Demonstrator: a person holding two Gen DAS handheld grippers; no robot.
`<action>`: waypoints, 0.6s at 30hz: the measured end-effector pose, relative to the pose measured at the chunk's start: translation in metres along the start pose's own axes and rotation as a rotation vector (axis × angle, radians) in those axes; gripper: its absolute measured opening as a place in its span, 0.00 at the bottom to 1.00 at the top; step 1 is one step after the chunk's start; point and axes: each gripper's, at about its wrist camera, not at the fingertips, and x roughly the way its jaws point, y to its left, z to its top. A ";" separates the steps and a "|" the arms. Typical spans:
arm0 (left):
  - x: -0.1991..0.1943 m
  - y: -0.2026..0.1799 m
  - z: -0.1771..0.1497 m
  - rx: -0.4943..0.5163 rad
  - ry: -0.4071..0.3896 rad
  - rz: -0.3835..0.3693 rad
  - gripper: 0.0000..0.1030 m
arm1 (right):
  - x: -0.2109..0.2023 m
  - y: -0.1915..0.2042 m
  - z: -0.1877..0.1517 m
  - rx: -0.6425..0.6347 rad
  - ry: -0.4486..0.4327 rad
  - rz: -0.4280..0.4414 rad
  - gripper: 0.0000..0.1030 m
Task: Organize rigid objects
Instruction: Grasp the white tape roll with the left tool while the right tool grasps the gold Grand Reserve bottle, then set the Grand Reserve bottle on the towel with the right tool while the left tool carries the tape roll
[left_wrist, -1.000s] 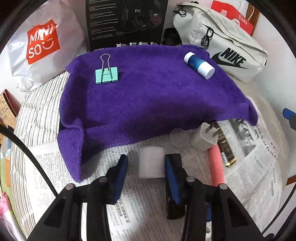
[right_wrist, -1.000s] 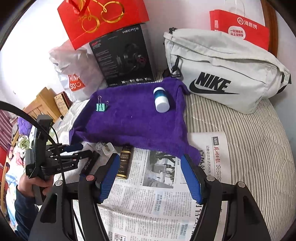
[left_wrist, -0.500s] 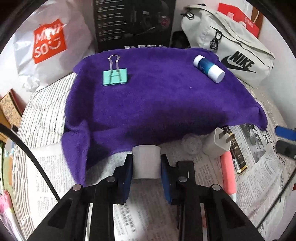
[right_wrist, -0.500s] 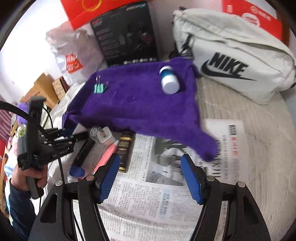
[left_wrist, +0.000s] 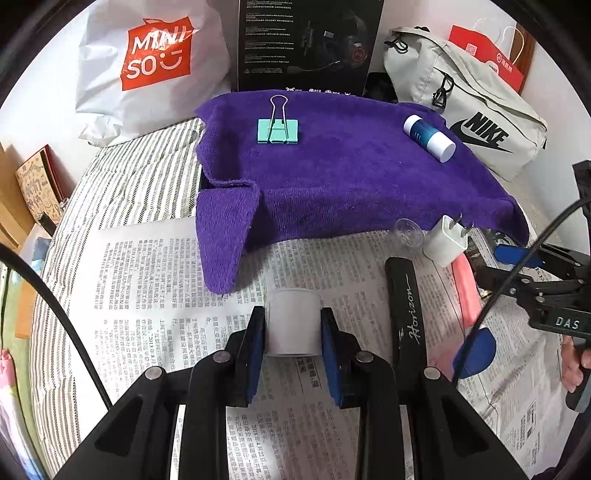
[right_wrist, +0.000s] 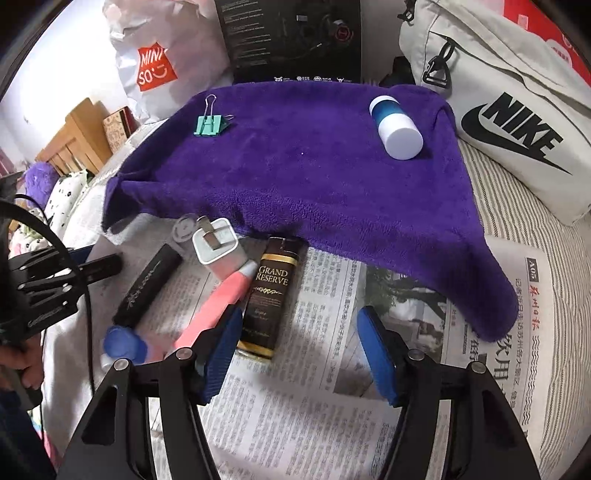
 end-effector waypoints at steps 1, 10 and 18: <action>-0.001 0.000 -0.001 -0.001 -0.002 0.002 0.26 | 0.001 0.001 0.001 -0.009 -0.008 -0.011 0.62; -0.002 -0.002 -0.004 0.001 -0.023 0.006 0.26 | -0.001 0.009 -0.003 -0.078 -0.014 -0.055 0.22; -0.004 -0.002 -0.006 -0.008 -0.035 0.015 0.26 | 0.001 0.011 -0.004 -0.069 -0.045 -0.081 0.23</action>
